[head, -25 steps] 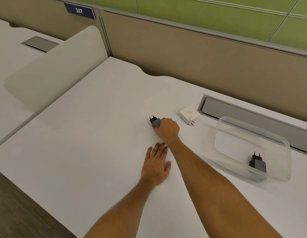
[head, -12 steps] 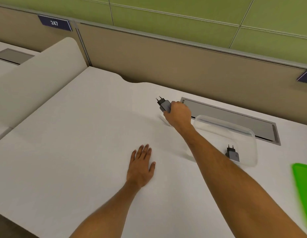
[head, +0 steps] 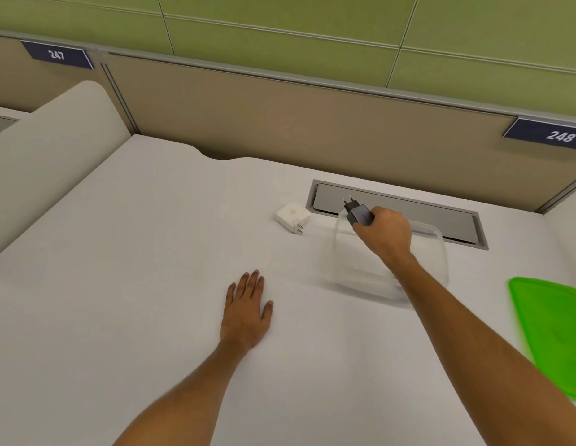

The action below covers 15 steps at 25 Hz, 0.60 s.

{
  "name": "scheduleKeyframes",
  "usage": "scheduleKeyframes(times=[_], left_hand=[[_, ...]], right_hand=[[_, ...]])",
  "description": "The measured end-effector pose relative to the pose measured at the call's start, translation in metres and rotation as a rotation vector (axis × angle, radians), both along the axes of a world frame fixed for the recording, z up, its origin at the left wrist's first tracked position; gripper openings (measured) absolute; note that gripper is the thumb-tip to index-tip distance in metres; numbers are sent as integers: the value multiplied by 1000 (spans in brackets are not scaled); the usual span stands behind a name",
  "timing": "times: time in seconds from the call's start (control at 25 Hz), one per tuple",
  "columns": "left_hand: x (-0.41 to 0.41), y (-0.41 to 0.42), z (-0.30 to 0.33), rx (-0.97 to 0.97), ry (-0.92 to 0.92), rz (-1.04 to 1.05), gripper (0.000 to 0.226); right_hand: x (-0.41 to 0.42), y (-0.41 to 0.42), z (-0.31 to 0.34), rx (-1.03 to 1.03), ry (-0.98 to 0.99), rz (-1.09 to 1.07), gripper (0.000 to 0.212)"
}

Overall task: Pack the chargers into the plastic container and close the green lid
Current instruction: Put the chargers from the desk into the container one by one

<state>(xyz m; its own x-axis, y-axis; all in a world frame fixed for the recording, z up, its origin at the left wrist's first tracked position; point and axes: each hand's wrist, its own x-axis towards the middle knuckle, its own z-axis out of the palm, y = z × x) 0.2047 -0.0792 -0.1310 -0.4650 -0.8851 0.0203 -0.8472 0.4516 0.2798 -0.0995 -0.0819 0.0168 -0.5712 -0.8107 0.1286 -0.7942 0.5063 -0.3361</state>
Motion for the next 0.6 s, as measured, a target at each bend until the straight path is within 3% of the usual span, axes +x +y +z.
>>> scheduleKeyframes(times=[0.36, 0.6], left_hand=[[0, -1, 0, 9, -13, 7, 62], [0, -1, -1, 6, -31, 6, 62]], right_hand=[[-29, 28, -26, 438, -116, -73, 34], [-37, 33, -33, 527, -168, -90, 41]])
